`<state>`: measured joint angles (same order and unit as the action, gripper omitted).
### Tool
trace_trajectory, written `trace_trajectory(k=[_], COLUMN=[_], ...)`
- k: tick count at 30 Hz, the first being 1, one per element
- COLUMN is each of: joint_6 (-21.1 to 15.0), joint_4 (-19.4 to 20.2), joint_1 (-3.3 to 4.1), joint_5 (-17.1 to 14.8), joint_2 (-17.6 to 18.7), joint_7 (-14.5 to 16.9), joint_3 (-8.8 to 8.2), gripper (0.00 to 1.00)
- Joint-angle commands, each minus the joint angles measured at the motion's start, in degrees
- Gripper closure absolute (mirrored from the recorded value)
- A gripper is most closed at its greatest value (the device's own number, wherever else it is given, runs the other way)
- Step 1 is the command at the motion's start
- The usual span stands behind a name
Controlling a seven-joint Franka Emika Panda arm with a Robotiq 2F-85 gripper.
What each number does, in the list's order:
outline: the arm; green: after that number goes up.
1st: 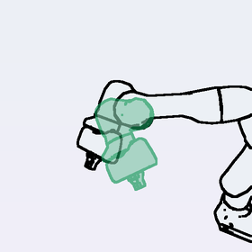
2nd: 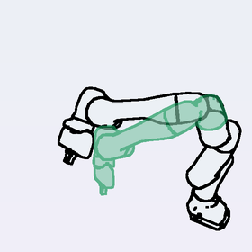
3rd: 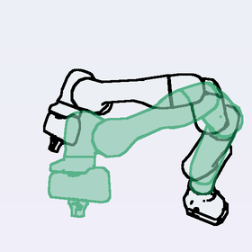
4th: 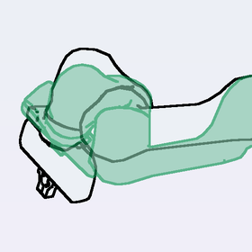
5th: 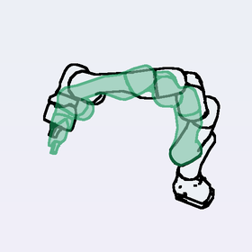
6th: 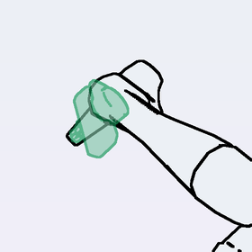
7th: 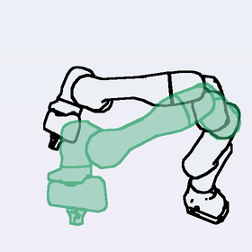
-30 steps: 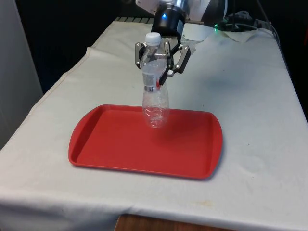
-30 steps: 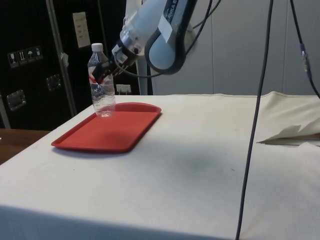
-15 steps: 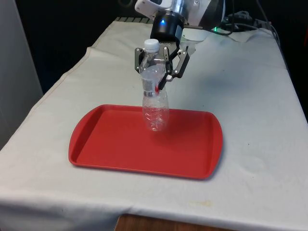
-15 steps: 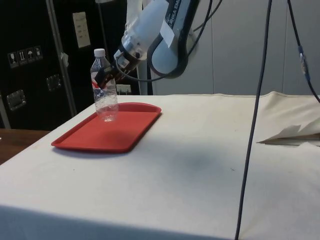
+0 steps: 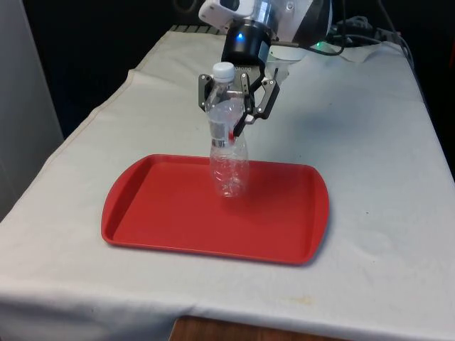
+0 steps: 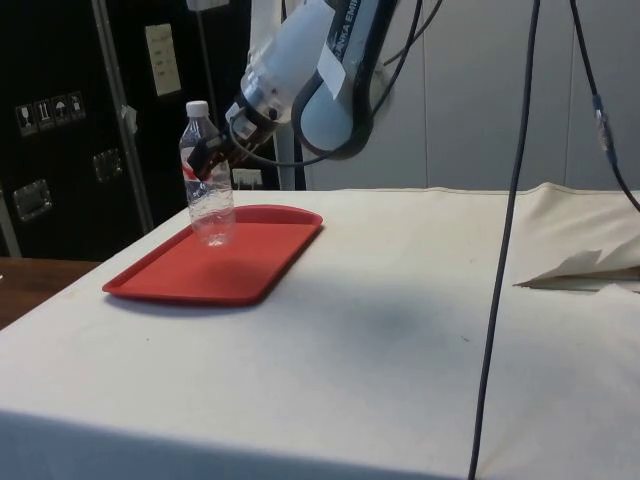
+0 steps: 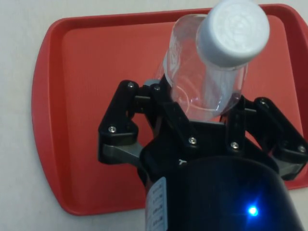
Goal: Place the bottle upright on the tray.
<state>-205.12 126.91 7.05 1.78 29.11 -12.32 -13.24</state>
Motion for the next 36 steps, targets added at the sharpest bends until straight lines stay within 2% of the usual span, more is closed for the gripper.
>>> trace_trajectory(k=[1, 8, 9, 10, 14, 18, 19, 20, 28, 29, 30, 36], joint_6=[0.1, 0.6, 0.6, 0.6, 0.7, 0.1, 0.6, -0.1, -1.4, -0.5, -1.7, -2.8], joint_4=[-0.5, -3.2, -3.0, -3.6, -5.2, -5.2, -5.4, -5.3, -5.8, -5.4, -5.9, -6.9], joint_1=[-0.29, -0.4, 0.0, -0.46, -0.63, -0.69, 0.0, -0.69, -0.46, 0.0, -0.46, -0.46], joint_5=[0.2, -0.1, -0.2, 0.0, 0.2, 0.3, -0.2, 0.2, -0.2, -0.2, -0.2, -0.1], joint_2=[0.4, 2.6, 2.6, 3.0, 4.5, 4.9, 4.9, 5.0, 6.5, 5.9, 6.8, 8.5], joint_7=[-0.2, -0.6, -0.3, -0.7, -1.7, -2.6, -2.1, -2.8, -4.2, -3.8, -4.4, -5.9], joint_3=[0.46, 0.4, -0.06, 0.4, 0.34, 0.23, -0.63, 0.23, -0.29, -0.8, -0.29, -0.52], gripper=[0.65, 0.65, 0.65, 0.65, 0.65, 0.65, 0.65, 0.65, 0.65, 0.65, 0.65, 0.65])
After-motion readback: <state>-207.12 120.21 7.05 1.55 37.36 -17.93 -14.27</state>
